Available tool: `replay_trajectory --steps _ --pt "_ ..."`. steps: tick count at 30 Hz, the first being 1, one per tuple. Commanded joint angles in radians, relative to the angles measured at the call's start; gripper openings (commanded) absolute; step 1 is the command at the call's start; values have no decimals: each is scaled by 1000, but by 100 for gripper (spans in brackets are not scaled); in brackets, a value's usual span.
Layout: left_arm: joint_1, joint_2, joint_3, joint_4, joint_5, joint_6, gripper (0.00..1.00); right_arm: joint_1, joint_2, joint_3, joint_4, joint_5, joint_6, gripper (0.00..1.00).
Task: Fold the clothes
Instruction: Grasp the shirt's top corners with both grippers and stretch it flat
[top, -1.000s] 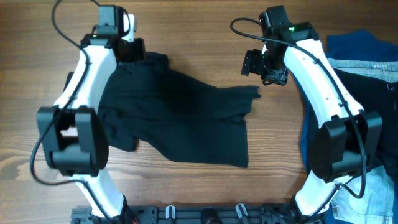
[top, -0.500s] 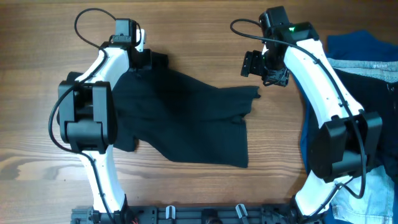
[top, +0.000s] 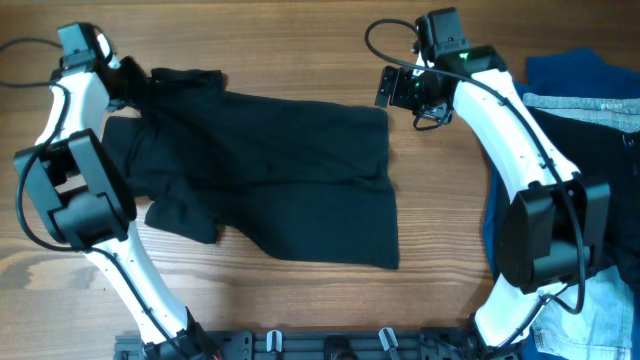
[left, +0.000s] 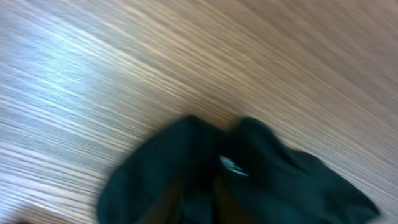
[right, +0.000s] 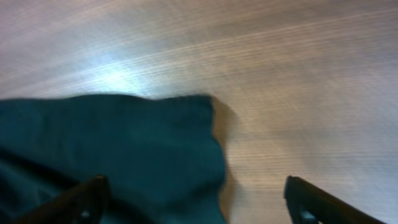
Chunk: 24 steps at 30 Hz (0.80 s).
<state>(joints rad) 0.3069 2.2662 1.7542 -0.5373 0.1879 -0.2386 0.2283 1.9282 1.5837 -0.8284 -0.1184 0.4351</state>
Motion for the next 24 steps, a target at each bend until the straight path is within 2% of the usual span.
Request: replay_trajectory --steps 1,4,7,12,14,15,16,17,19,21,24 --pt "-30 -152 24 -40 59 -1 21 4 6 -105 142 -58 -39 89" --pt "-33 -313 24 -170 59 -1 22 6 37 -169 288 -63 -32 86" --pt "-56 -451 24 -319 58 0 24 10 106 -172 364 -122 -32 86" --pt "-130 -585 24 -523 58 22 24 13 210 -172 385 -140 13 80" --pt "-166 -608 24 -563 51 22 24 13 235 -172 412 -225 7 75" --pt "-178 -613 24 -575 42 22 24 14 237 -172 436 -262 -6 70" --pt "-190 -615 24 -584 36 22 24 14 237 -172 494 -324 -35 56" --pt "-198 -615 24 -590 35 22 24 13 235 -168 539 -369 -43 33" --pt "-208 -615 24 -599 35 22 24 -1 235 -148 588 -402 -18 5" --pt "-212 -615 24 -609 35 22 24 -41 234 -101 627 -409 61 4" --pt "-212 -615 24 -620 29 22 25 -124 233 -21 743 -475 95 4"
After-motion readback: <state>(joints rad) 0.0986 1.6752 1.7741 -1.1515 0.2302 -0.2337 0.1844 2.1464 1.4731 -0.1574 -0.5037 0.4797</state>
